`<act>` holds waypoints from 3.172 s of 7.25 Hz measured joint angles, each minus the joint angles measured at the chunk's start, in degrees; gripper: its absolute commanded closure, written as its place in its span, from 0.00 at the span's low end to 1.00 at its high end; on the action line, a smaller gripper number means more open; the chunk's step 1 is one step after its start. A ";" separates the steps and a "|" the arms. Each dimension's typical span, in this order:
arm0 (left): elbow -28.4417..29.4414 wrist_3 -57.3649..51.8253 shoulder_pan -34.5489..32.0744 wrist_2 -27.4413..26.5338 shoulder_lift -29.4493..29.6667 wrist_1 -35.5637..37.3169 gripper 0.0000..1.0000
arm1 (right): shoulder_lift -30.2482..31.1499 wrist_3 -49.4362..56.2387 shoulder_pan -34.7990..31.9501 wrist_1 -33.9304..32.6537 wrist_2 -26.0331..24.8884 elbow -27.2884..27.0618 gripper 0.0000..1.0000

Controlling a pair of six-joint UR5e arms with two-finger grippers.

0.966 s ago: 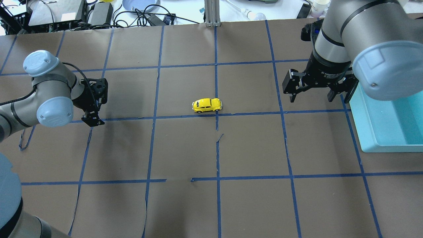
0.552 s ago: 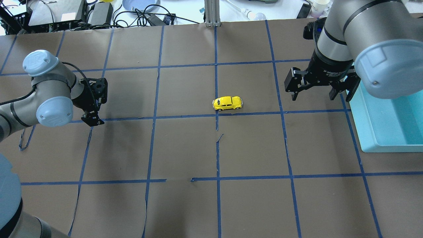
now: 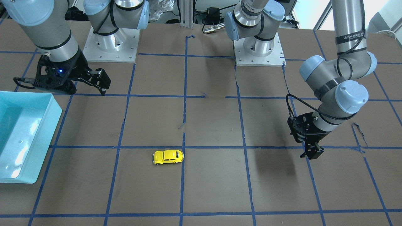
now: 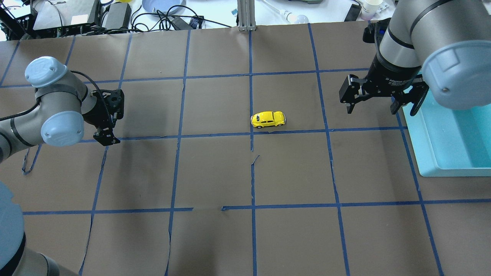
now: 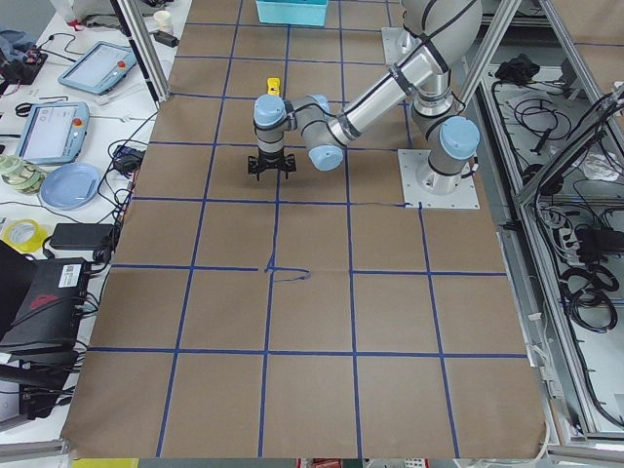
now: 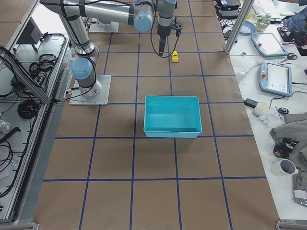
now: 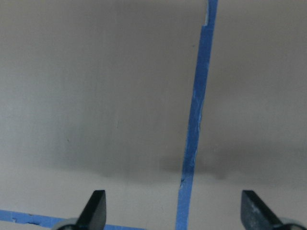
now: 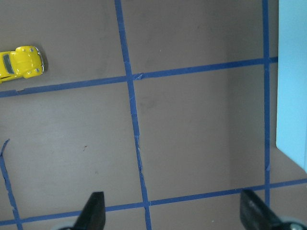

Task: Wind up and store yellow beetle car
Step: 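Move the right gripper over the car while the left arm rises back, then close the right gripper on the yellow car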

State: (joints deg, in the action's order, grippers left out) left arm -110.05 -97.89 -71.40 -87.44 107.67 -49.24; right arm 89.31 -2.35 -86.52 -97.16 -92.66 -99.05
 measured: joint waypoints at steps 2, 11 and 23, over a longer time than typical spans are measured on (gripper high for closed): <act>7.92 18.77 -6.74 0.01 -5.58 -11.12 0.00 | -2.94 15.72 -0.29 -5.51 0.19 0.06 0.00; 24.47 95.11 -15.11 -3.36 -18.34 -41.23 0.00 | -19.68 60.92 -11.45 -31.12 10.48 -1.28 0.00; 21.37 97.36 -15.35 -3.52 -20.81 -41.24 0.00 | -30.38 67.43 -15.09 -40.11 13.03 -0.05 0.49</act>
State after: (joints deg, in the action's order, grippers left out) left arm -88.68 -0.53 -86.75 -90.97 86.87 -90.49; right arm 58.93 65.08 -101.60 -137.27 -79.63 -99.10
